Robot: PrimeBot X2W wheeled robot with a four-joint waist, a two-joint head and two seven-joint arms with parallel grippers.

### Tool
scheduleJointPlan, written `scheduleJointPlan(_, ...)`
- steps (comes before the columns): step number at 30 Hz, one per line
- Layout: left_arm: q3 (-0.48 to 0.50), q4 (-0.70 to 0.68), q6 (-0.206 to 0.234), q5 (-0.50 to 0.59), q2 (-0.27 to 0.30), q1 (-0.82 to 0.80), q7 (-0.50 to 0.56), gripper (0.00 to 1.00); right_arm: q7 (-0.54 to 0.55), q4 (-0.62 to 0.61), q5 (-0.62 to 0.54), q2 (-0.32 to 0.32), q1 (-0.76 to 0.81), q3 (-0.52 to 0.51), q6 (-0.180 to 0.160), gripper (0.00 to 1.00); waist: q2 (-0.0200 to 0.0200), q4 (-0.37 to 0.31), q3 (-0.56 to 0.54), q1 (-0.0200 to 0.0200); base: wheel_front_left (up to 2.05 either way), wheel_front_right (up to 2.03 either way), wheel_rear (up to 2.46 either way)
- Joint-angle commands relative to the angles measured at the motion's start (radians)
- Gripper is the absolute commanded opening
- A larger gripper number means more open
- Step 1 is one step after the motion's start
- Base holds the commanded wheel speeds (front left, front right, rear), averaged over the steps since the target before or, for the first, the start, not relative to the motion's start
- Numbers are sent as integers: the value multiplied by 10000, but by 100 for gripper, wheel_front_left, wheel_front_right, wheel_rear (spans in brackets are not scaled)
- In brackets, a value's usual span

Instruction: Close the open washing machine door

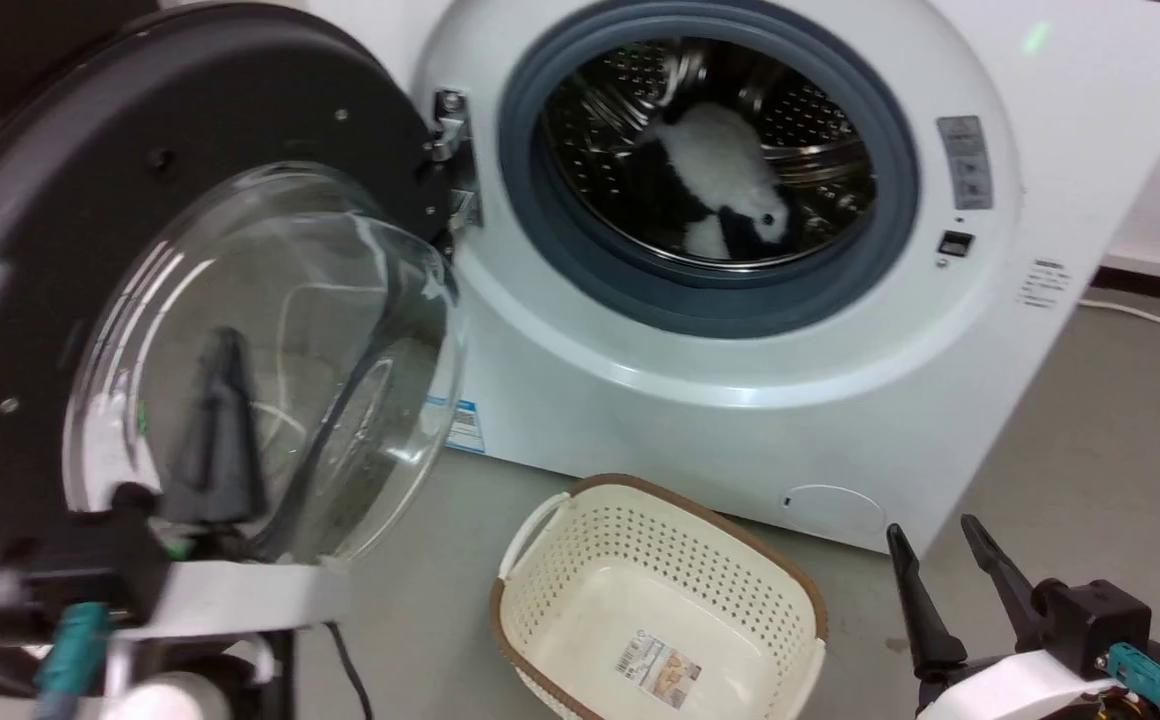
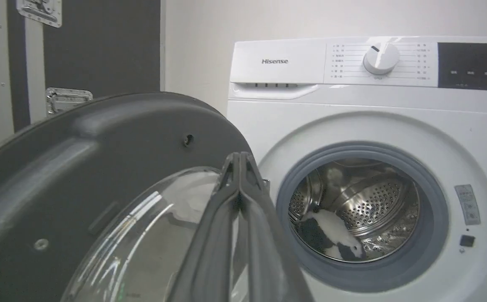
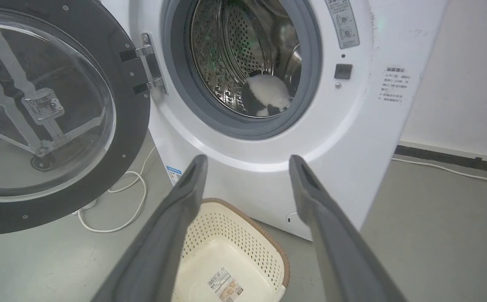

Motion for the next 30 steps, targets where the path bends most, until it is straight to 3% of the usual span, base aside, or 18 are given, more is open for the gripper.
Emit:
scheduleJointPlan(1,345,-443,147,22,7,-216,-112,0,-123,80,174,-3,137,26,3,100,-1,271,-51,0,0,0,0)
scheduleJointPlan(10,2575,-839,420,-348,7,-279,-280,0,-290,264,518,-3,254,78,3,100,-1,926,-142,0,0,0,0)
scheduleJointPlan(13,3920,-395,336,-825,7,-517,-363,0,-374,333,652,-3,312,64,4,100,-1,1210,-120,0,0,0,0)
scheduleJointPlan(17,4655,443,180,-1283,7,-769,-426,0,-437,366,718,-3,351,27,4,100,-1,1398,-57,0,0,0,0)
scheduleJointPlan(23,5060,2641,120,-1979,564,-1366,146,0,-531,327,615,-3,319,-103,4,100,-1,1630,437,0,0,0,0)
scheduleJointPlan(30,4972,4081,254,-2591,1336,-1787,2332,0,-473,109,553,-3,259,-300,5,100,-1,1779,943,0,0,0,0)
